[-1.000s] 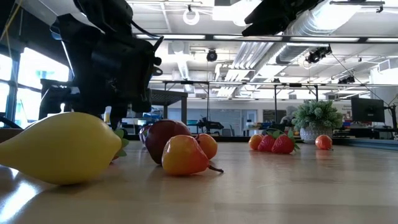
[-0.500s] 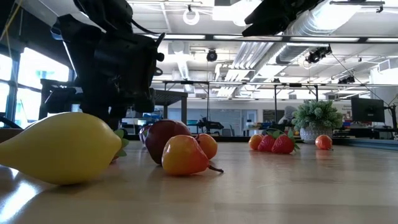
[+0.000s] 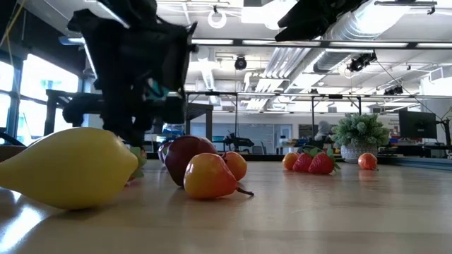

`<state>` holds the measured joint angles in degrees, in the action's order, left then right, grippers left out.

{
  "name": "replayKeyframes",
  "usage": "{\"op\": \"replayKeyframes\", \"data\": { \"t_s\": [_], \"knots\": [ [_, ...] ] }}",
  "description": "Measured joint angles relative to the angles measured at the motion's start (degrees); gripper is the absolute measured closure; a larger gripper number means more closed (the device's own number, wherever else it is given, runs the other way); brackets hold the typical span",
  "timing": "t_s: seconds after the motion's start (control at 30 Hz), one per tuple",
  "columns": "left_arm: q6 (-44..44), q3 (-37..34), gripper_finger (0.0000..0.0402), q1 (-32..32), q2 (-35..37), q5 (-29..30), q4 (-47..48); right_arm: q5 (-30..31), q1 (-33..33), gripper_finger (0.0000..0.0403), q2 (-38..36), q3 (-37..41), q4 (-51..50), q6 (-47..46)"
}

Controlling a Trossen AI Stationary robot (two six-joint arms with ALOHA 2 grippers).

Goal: Pick & Place Fruit
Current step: Put the orange pear into the blue strainer bowl on the shelf

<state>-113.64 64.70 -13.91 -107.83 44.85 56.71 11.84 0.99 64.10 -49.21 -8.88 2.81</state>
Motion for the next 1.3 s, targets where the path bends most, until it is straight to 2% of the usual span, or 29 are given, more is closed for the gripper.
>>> {"op": "replayKeyframes", "data": {
  "t_s": [0.23, 0.97, 1.07, 1.3],
  "knots": [
    [7.57, 6.3, 0.039, 0.0, 0.0, 0.45, 2.02, 0.0, 0.0, 0.0034, 0.0, 0.0, 0.0, 0.0],
    [23.39, 36.28, 0.039, 0.0, 0.0, 1.0, 29.36, 0.02, 0.01, 0.0034, -0.02, 0.0, -1.68, 0.02],
    [26.29, 40.35, 0.039, 0.04, 0.0, 2.69, 33.72, 0.02, 0.02, 0.0034, -0.02, 0.0, -1.68, 0.21],
    [37.78, 47.42, 0.039, 0.04, 3.59, 9.0, 33.29, 0.0, 0.0, 0.0034, -0.02, 0.0, -1.77, -0.13]
  ]
}}
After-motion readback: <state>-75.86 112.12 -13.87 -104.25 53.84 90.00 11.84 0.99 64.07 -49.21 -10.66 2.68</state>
